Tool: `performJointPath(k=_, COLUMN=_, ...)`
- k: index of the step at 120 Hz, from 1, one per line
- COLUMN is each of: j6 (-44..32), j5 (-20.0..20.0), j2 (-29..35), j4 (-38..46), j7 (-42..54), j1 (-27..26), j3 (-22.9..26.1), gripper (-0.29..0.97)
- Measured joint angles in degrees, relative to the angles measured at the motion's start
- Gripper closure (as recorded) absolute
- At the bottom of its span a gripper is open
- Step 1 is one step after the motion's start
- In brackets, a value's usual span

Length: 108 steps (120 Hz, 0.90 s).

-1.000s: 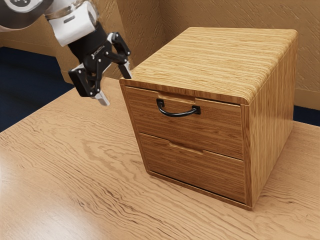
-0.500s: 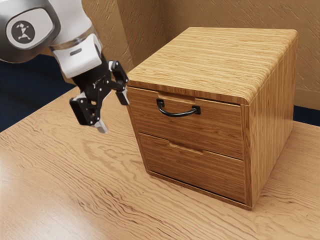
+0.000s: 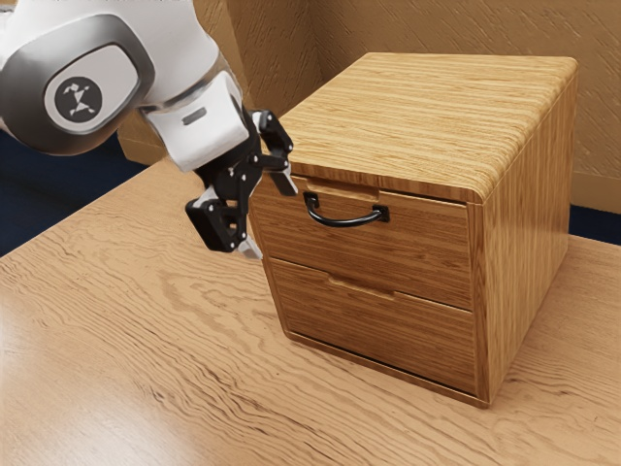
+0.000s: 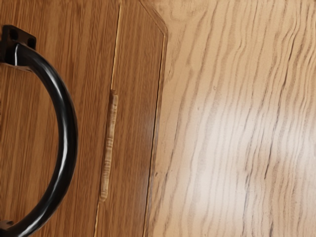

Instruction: Pull the drawer handle with one arm to open the drawer

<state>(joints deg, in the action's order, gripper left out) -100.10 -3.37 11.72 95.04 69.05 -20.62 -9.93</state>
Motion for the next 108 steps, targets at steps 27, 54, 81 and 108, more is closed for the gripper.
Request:
performJointPath(k=27, j6=-2.0, j5=-1.2, j2=-1.2, j4=0.0, j7=-1.8, j1=-1.4, j3=0.1, gripper=0.00)
performJointPath(k=54, j6=-2.6, j5=-1.4, j2=-1.0, j4=0.0, j7=-3.1, j1=-2.6, j3=0.2, gripper=0.00)
performJointPath(k=81, j6=-2.8, j5=-1.5, j2=-0.5, j4=0.1, j7=-4.1, j1=-4.2, j3=0.3, gripper=0.00)
performJointPath(k=108, j6=-6.0, j5=-4.4, j2=-1.1, j4=2.5, j7=-5.9, j1=-5.7, j3=0.1, gripper=0.00)
